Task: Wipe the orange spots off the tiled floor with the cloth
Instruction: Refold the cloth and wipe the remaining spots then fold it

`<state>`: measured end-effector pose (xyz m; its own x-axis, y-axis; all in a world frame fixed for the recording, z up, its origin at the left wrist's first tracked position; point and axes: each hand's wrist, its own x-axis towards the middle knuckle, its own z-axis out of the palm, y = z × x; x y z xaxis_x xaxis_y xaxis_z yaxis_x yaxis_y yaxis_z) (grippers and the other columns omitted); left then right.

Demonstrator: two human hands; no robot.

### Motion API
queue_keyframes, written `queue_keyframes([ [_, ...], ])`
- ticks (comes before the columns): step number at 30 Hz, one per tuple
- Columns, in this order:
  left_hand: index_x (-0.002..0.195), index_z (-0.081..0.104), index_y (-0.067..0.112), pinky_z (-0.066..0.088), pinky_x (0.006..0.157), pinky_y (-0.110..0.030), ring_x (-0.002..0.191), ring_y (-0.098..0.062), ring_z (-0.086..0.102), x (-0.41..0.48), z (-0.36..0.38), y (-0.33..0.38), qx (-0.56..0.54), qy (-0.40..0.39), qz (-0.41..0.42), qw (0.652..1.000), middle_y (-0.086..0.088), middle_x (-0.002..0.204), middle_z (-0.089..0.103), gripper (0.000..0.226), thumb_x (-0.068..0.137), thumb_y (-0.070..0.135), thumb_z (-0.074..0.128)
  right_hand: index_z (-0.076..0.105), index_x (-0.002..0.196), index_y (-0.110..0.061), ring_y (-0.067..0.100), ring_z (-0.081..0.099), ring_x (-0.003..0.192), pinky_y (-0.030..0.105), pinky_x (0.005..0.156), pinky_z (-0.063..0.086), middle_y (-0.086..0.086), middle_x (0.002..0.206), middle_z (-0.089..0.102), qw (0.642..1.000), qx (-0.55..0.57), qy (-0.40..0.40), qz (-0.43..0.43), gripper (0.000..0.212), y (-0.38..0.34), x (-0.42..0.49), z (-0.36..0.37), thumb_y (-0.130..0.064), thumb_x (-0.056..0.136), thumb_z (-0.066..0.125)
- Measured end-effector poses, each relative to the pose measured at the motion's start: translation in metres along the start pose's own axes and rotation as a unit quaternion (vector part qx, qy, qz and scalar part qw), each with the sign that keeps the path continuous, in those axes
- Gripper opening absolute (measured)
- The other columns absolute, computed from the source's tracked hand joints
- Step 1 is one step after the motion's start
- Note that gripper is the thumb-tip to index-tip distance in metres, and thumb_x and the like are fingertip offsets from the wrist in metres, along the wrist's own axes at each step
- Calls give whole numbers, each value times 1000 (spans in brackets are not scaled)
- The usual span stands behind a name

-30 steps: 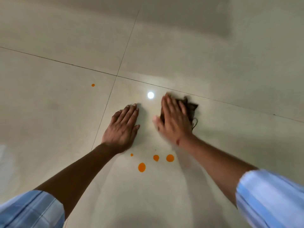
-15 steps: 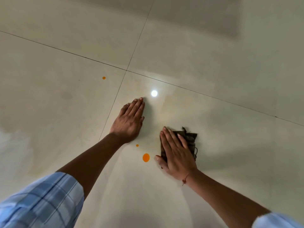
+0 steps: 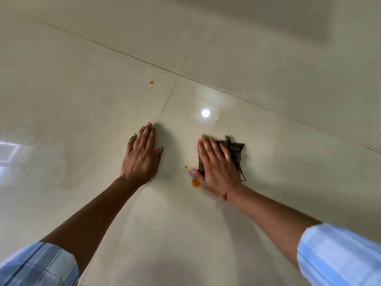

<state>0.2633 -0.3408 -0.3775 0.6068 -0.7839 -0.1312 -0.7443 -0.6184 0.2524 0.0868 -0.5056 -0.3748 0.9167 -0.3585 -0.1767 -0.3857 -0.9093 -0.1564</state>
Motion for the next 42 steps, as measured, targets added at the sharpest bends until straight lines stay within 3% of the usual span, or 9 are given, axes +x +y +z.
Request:
queue_keyframes([
  [5, 150, 22, 3, 13, 117, -41, 147, -27, 15, -16, 11, -22, 10, 4, -10, 1000, -13, 159, 17, 64, 100, 43, 24, 23, 153, -3, 28, 18, 149, 45, 119, 10, 16, 162, 17, 998, -6, 20, 65, 83, -20, 74, 0, -60, 94, 33],
  [11, 151, 15, 4, 8, 118, -40, 148, -24, 9, -18, 6, -16, 15, -14, -26, 999, -12, 160, 12, 64, 100, 41, 21, 24, 153, -8, 25, 22, 149, 44, 118, 18, 11, 162, 21, 990, 6, -45, -136, 82, -50, -40, 17, -62, 94, 35],
  [17, 151, 19, 5, 13, 118, -40, 148, -22, 13, -17, 15, -23, 21, 4, -15, 1000, -10, 159, 16, 60, 101, 38, 22, 21, 153, -5, 27, 16, 150, 45, 119, 11, 15, 163, 15, 1000, -2, 14, 24, 81, -46, 86, -2, -60, 95, 34],
  [23, 152, 16, 6, 9, 119, -40, 148, -21, 7, -18, 7, -17, 16, -8, -25, 1000, -9, 160, 12, 60, 100, 36, 22, 23, 154, -8, 25, 21, 149, 44, 119, 17, 11, 162, 20, 993, -2, -28, -116, 83, -47, -31, 20, -65, 93, 31],
  [29, 151, 20, 7, 13, 118, -40, 147, -20, 13, -18, 15, -21, 16, 11, -14, 1000, -9, 159, 17, 59, 100, 36, 24, 22, 153, -4, 26, 17, 150, 45, 120, 11, 15, 162, 17, 999, 8, 34, 42, 81, -54, 70, 5, -58, 95, 35],
  [33, 151, 19, 6, 11, 119, -40, 148, -21, 10, -19, 9, -19, 9, -3, -19, 1000, -10, 160, 15, 59, 100, 35, 23, 23, 154, -7, 23, 17, 150, 46, 118, 21, 11, 163, 16, 993, 2, -23, -113, 80, -62, -72, 25, -59, 95, 35],
  [35, 151, 19, 6, 10, 119, -39, 148, -21, 9, -19, 7, -18, 10, -4, -19, 1000, -10, 160, 14, 59, 100, 34, 23, 28, 152, -8, 23, 22, 149, 48, 115, 26, 10, 161, 21, 988, 18, -29, -151, 79, -38, -69, 24, -59, 93, 38],
  [40, 151, 20, 6, 12, 118, -39, 147, -21, 14, -18, 14, -22, 16, 8, -9, 1000, -10, 159, 18, 58, 100, 35, 23, 29, 151, -5, 25, 22, 149, 45, 119, 13, 14, 160, 24, 995, 5, 46, 83, 79, -24, 52, 0, -58, 92, 34],
  [42, 151, 20, 5, 11, 119, -39, 148, -21, 12, -19, 13, -21, 17, 4, -12, 1000, -10, 159, 17, 59, 100, 35, 23, 30, 151, -5, 25, 22, 149, 46, 119, 14, 14, 160, 25, 999, 4, 32, 18, 79, -38, 32, 12, -58, 92, 34],
])
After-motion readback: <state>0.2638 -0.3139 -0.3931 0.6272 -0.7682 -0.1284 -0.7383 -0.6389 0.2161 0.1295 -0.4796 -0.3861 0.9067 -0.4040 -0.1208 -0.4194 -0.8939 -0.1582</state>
